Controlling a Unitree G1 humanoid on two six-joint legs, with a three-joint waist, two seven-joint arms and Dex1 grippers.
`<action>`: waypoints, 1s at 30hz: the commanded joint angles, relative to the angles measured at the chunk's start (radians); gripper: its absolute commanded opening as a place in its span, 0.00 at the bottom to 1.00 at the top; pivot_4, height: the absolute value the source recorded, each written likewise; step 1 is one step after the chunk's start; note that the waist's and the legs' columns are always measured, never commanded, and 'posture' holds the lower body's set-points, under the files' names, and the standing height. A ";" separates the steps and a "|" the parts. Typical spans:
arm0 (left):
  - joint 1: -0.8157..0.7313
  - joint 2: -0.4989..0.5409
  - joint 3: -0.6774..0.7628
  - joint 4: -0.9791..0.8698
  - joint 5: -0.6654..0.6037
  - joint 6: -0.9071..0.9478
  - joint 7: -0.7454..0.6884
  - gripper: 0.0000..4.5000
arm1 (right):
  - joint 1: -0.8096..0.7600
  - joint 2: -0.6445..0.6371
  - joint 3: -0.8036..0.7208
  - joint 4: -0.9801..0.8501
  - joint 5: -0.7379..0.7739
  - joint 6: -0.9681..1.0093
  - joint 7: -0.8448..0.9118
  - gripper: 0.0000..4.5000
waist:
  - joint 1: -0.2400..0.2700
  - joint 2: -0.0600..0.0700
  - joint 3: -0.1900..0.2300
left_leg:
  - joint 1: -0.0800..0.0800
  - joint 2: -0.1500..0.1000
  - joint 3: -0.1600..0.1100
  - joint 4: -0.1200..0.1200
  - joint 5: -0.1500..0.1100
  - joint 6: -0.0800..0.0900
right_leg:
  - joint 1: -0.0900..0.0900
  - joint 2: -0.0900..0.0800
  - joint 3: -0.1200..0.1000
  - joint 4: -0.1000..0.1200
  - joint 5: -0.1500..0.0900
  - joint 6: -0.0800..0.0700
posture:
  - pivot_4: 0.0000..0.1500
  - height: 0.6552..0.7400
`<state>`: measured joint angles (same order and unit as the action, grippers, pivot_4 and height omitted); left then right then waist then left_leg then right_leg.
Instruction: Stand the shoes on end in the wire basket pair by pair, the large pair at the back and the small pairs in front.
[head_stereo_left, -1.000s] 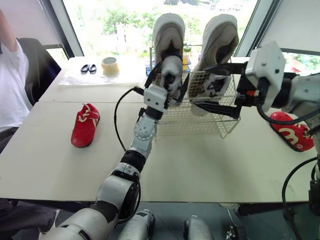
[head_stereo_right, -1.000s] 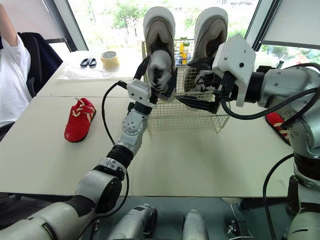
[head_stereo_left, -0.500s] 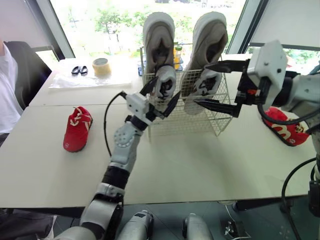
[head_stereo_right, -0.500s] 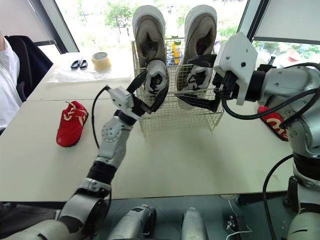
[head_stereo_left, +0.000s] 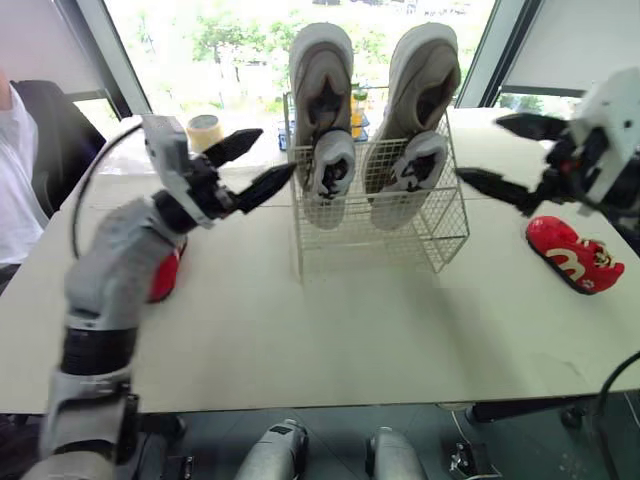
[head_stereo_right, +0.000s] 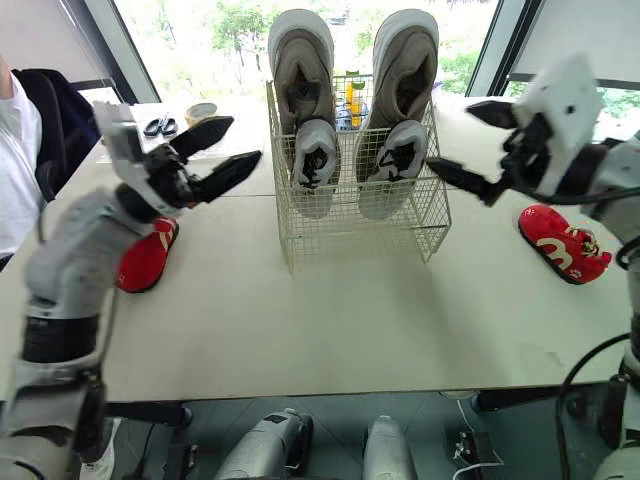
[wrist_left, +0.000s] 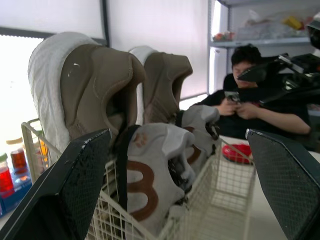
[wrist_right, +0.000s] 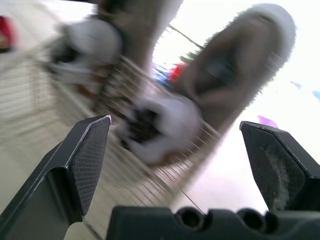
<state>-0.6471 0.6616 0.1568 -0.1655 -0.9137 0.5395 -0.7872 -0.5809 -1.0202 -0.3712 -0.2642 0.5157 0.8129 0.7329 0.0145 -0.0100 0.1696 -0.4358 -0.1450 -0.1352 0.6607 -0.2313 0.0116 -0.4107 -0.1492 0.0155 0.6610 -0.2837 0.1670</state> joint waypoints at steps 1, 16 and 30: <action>-0.044 0.062 0.032 0.005 -0.140 0.161 -0.112 0.99 | 0.082 -0.045 -0.097 0.127 -0.092 -0.010 -0.066 1.00 | 0.001 0.000 0.000 | 0.000 0.000 0.000 0.000 0.000 0.000 | 0.000 0.000 0.000 0.000 0.000 0.000 | 1.00 1.00; 0.023 0.060 0.015 -0.128 -0.206 0.339 -0.184 0.99 | 0.121 -0.141 0.023 0.932 -0.281 -0.392 0.135 1.00 | -0.034 0.005 0.001 | 0.006 0.001 0.005 -0.011 0.003 -0.004 | 0.003 0.000 0.005 -0.004 0.000 0.000 | 1.00 1.00; 0.028 0.024 0.041 -0.171 -0.215 0.332 -0.066 0.99 | -0.114 -0.084 0.153 1.402 -0.389 -0.581 0.207 1.00 | -0.030 0.009 0.001 | 0.009 0.002 0.008 -0.013 0.003 -0.005 | 0.005 0.000 0.007 -0.007 0.000 -0.001 | 1.00 1.00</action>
<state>-0.6147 0.6876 0.1613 -0.3152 -1.1169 0.8868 -0.8677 -0.6707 -1.0980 -0.2117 1.1216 0.1336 0.2529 0.9379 -0.0152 -0.0015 0.1710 -0.4267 -0.1431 -0.1275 0.6473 -0.2281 0.0064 -0.4055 -0.1494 0.0223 0.6541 -0.2842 0.1661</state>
